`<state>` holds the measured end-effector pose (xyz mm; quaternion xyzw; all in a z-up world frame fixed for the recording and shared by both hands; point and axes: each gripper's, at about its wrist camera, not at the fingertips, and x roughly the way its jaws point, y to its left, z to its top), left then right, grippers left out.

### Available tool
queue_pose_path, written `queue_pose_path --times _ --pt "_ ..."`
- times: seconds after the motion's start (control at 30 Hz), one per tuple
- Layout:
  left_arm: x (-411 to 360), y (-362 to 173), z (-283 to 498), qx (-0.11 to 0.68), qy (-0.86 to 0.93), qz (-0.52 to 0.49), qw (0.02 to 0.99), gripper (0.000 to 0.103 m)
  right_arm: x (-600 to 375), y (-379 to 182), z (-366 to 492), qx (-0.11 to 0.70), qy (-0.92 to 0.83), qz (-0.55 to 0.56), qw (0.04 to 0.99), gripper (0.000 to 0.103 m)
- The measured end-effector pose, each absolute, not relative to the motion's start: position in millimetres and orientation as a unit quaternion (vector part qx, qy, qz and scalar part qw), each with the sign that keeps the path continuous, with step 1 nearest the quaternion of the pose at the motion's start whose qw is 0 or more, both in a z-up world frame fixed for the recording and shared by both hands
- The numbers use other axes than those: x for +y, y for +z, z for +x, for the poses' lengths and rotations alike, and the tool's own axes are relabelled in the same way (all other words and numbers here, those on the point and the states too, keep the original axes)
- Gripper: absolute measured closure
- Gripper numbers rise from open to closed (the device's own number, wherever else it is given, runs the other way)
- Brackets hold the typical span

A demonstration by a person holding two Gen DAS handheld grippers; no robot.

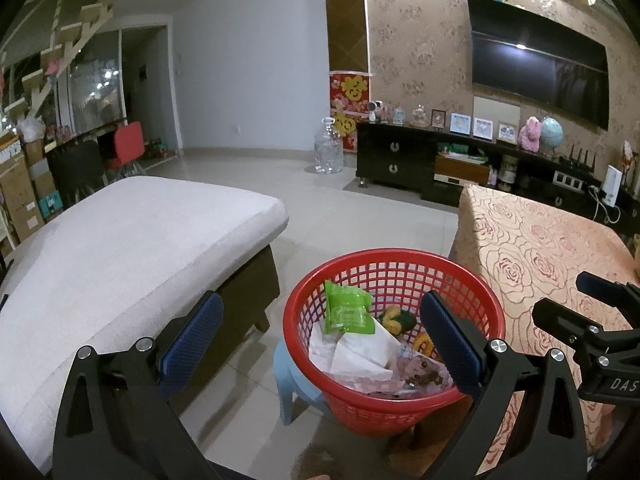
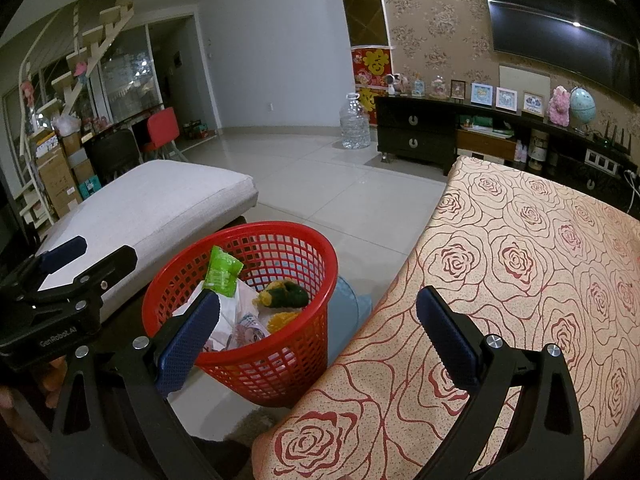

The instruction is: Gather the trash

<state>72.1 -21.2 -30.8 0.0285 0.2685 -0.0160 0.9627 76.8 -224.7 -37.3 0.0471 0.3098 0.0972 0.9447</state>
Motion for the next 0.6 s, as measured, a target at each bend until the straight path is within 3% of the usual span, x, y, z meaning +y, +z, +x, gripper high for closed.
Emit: queue_pose_path --times 0.6 --pt "-23.1 -29.8 74.3 0.270 -0.016 0.030 0.962 0.008 -224.1 -37.7 76.3 0.311 0.098 0.045 0.944 0.007"
